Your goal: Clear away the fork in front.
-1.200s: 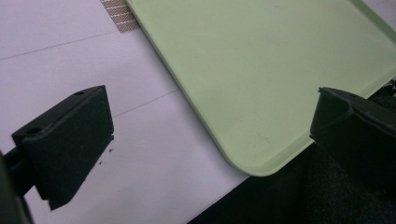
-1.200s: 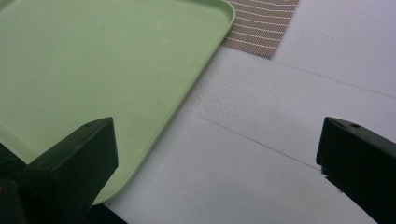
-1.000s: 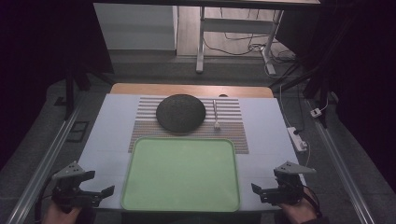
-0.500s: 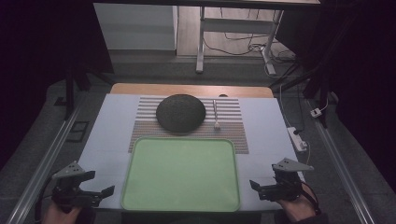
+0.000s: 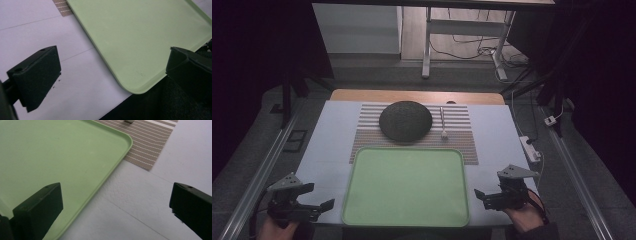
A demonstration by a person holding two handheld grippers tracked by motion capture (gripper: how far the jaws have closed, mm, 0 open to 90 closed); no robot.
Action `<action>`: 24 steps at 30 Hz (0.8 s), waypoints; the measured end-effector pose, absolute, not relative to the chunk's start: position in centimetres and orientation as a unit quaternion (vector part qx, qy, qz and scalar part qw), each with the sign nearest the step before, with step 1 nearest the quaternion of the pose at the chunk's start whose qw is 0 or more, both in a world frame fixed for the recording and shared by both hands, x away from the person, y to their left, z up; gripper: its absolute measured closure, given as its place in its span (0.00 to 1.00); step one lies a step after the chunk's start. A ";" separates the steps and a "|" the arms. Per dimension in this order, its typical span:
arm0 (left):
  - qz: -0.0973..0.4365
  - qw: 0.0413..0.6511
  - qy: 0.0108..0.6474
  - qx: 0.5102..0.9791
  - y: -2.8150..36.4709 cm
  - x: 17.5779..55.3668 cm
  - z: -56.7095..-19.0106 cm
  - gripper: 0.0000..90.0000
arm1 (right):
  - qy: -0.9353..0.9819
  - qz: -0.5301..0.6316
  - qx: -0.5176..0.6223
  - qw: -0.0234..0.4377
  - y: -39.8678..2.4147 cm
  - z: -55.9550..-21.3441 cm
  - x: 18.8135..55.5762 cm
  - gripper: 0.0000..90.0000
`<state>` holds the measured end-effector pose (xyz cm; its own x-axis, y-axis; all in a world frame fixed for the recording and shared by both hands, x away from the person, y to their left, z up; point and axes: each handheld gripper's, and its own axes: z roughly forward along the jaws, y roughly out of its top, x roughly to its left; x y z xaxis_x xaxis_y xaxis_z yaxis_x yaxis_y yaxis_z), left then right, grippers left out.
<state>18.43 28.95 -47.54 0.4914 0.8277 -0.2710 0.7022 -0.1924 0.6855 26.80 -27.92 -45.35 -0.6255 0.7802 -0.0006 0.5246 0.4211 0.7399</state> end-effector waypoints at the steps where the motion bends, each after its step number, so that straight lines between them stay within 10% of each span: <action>1: 0.079 0.395 0.498 0.768 29.0 18.4 -47.5 0.00 | 0.826 0.366 0.395 0.167 -27.8 -45.3 26.9 0.00; 24: 0.075 0.394 0.498 0.768 29.0 18.5 -47.6 0.00 | 0.850 0.343 0.364 0.168 -24.5 -46.1 31.1 0.00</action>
